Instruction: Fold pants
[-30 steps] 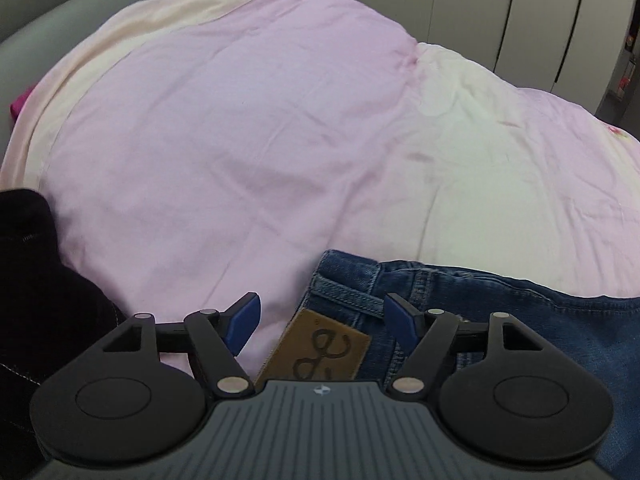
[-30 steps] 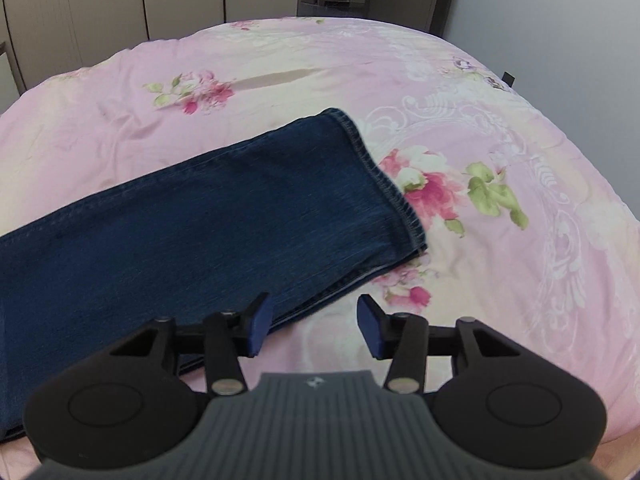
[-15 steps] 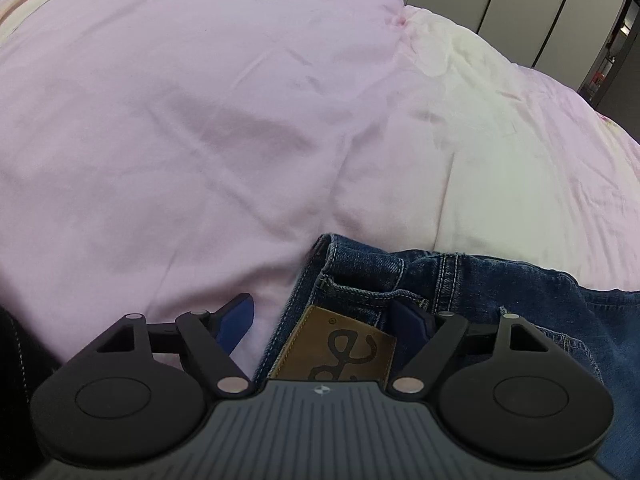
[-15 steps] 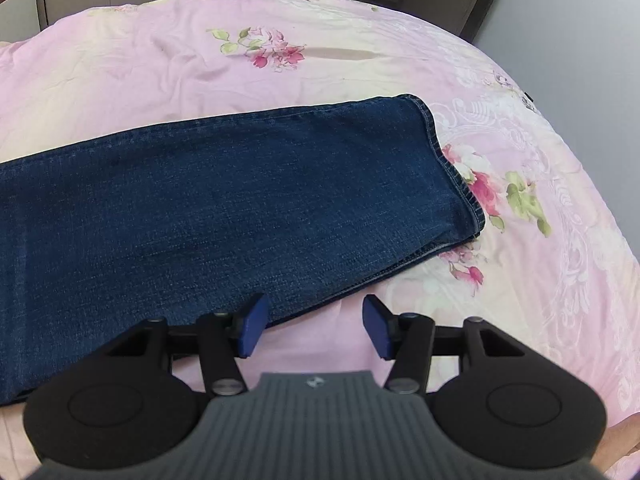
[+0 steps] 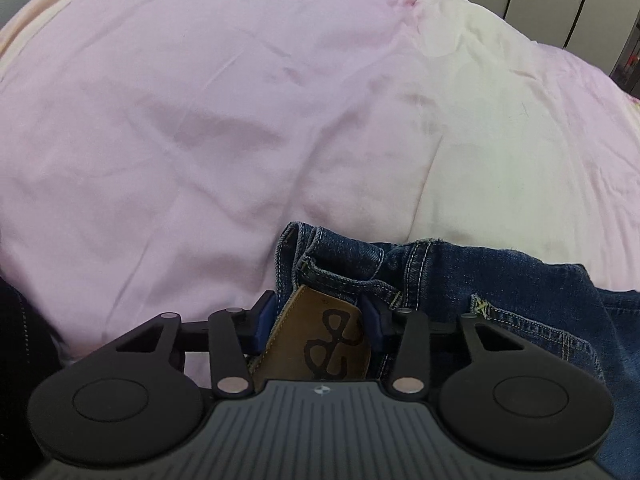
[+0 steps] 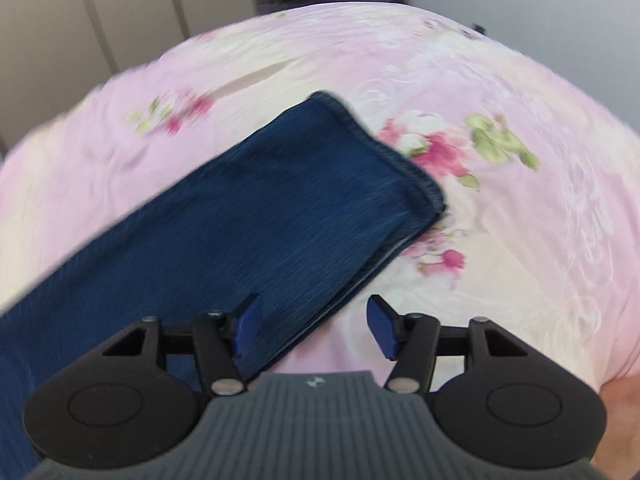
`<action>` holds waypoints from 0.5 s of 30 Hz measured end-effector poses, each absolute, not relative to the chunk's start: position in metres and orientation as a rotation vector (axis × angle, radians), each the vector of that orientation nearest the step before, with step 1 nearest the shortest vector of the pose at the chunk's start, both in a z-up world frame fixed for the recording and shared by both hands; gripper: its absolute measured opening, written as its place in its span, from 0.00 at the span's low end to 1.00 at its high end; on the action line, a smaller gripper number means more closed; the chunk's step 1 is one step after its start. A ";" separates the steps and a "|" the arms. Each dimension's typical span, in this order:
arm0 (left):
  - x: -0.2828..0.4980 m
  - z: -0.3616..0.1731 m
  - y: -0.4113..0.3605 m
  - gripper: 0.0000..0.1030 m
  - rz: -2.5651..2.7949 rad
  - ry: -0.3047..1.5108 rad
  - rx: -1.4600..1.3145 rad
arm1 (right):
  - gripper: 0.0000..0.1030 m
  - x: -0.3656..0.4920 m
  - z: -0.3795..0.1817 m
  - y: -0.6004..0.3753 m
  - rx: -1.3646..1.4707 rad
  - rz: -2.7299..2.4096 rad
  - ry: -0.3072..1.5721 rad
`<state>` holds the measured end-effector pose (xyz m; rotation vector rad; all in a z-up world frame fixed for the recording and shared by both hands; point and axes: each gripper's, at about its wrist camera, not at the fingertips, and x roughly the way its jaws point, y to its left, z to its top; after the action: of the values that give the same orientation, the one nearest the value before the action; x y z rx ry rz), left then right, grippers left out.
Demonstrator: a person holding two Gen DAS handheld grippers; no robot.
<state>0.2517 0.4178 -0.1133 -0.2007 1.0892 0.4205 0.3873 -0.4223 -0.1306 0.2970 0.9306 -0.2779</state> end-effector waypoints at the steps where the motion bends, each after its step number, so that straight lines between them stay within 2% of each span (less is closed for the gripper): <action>1: 0.254 -0.114 0.416 0.50 0.434 1.099 -0.182 | 0.57 0.387 -0.130 -0.437 0.359 -0.297 0.911; 5: 0.263 -0.115 0.410 0.50 0.477 1.129 -0.147 | 0.57 0.384 -0.137 -0.493 0.581 -0.378 0.836; 7: 0.267 -0.120 0.407 0.50 0.488 1.145 -0.115 | 0.53 0.385 -0.147 -0.518 0.675 -0.415 0.816; 9: 0.270 -0.121 0.406 0.50 0.510 1.155 -0.122 | 0.49 0.389 -0.158 -0.536 0.745 -0.423 0.803; 15: 0.277 -0.123 0.399 0.51 0.556 1.181 -0.094 | 0.48 0.415 -0.187 -0.556 0.861 -0.344 0.767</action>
<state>0.2773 0.3990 -0.1235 -0.0938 1.1809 0.5557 0.4149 -0.5561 -0.1868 0.8612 0.7670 -0.3435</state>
